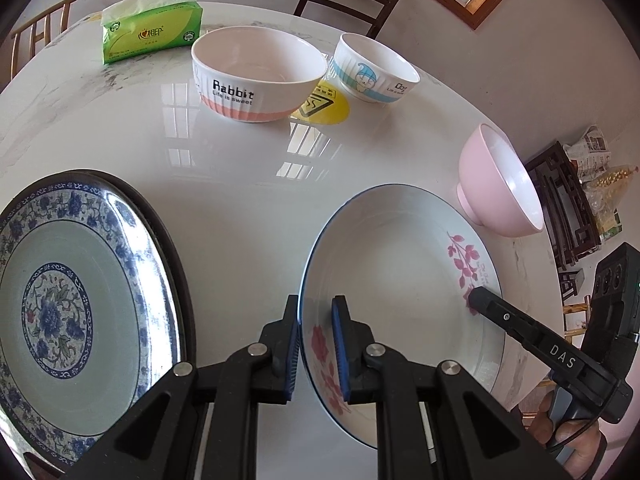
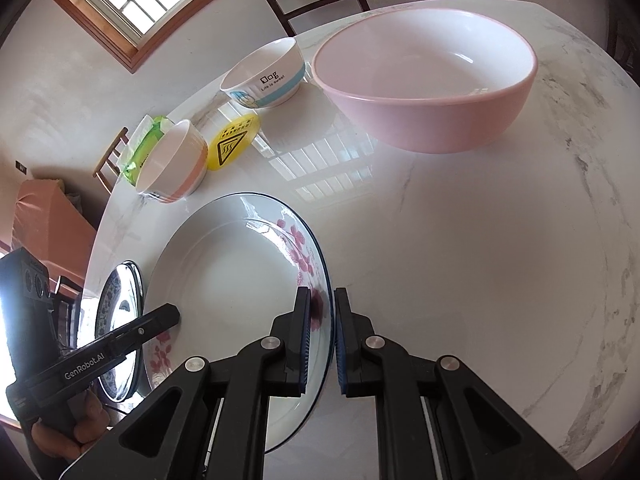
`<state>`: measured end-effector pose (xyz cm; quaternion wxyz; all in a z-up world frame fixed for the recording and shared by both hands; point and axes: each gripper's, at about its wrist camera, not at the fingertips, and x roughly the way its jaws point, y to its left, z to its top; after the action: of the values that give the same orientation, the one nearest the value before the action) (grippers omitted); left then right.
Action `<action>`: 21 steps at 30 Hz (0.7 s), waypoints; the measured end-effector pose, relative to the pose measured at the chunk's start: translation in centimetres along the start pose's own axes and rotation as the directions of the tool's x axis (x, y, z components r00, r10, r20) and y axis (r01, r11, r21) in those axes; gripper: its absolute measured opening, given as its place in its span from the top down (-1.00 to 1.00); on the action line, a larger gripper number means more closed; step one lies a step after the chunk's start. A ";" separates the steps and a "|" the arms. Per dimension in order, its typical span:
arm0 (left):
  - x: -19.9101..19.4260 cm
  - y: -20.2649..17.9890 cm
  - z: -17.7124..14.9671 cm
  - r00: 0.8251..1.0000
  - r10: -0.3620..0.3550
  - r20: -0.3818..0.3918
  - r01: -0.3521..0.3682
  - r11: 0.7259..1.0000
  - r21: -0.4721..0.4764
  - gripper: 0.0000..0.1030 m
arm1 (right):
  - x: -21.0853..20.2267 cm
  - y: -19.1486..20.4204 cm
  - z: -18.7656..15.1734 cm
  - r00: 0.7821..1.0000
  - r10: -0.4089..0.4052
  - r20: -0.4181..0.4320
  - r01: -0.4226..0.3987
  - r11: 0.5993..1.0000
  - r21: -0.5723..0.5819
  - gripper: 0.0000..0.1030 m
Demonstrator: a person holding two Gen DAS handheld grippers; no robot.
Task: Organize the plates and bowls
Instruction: 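Carry the pink-flowered plate toward the blue-and-white plates on the table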
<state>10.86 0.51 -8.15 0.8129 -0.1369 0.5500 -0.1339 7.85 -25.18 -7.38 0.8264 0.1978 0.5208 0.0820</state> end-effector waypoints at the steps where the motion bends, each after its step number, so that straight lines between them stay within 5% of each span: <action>1: -0.2 0.2 0.0 1.000 0.001 0.004 -0.001 1.000 -0.004 0.71 | 0.0 0.3 0.0 1.000 0.001 0.001 -0.001 1.000 -0.005 0.78; 21: -4.4 5.6 0.5 0.997 0.041 0.072 -0.035 0.996 -0.079 0.71 | 1.2 6.0 0.7 0.999 0.047 -0.018 -0.049 0.994 -0.093 0.78</action>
<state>10.08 7.31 -6.26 0.8291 -0.1626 0.5270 -0.0918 9.50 -19.47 -5.66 0.8283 0.1706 0.5182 0.1277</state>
